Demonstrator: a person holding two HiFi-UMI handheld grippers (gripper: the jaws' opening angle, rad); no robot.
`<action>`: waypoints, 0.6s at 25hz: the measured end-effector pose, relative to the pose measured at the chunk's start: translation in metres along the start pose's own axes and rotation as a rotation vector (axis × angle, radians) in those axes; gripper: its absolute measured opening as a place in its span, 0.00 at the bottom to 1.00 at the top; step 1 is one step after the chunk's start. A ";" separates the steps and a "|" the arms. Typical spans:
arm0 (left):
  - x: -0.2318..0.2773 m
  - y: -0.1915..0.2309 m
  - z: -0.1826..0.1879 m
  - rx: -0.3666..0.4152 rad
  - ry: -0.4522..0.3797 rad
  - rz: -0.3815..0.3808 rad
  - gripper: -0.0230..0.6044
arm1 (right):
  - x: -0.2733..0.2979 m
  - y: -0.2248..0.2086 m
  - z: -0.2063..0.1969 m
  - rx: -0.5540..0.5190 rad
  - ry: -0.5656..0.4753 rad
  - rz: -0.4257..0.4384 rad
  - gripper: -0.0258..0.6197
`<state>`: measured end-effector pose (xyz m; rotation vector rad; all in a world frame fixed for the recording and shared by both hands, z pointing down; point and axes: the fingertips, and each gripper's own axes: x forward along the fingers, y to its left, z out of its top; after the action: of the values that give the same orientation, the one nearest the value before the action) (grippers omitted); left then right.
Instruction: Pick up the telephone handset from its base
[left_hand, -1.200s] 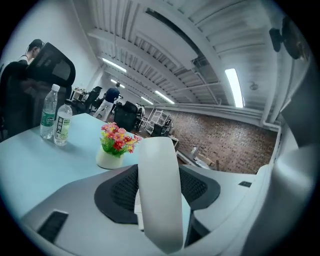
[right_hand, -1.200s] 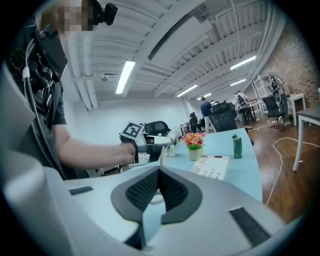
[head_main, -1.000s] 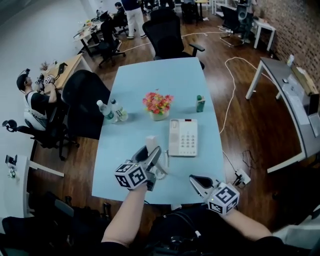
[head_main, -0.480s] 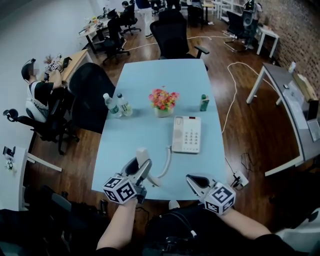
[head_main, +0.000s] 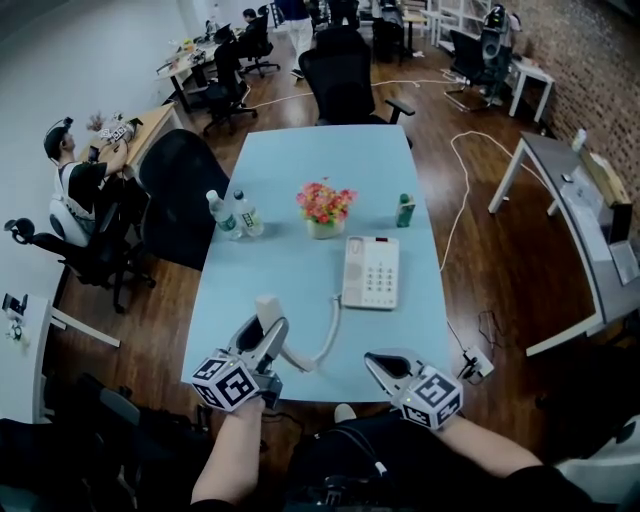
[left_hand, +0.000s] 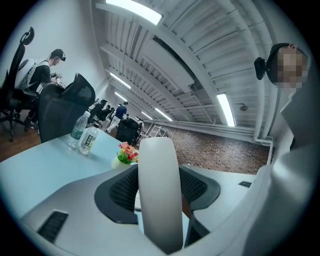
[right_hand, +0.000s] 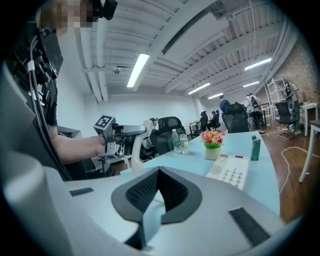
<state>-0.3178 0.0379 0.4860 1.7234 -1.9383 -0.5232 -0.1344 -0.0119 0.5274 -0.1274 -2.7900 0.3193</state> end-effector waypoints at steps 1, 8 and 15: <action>-0.003 0.001 0.002 -0.003 -0.008 0.004 0.42 | 0.001 0.000 0.001 -0.002 -0.003 0.002 0.06; -0.011 0.006 -0.003 -0.011 -0.016 0.030 0.42 | 0.006 0.006 0.003 -0.008 -0.003 0.020 0.06; -0.003 0.002 -0.015 -0.012 0.013 0.029 0.42 | 0.007 0.004 -0.001 -0.002 0.007 0.017 0.06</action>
<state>-0.3107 0.0414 0.4990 1.6852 -1.9437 -0.5107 -0.1404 -0.0070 0.5298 -0.1528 -2.7838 0.3199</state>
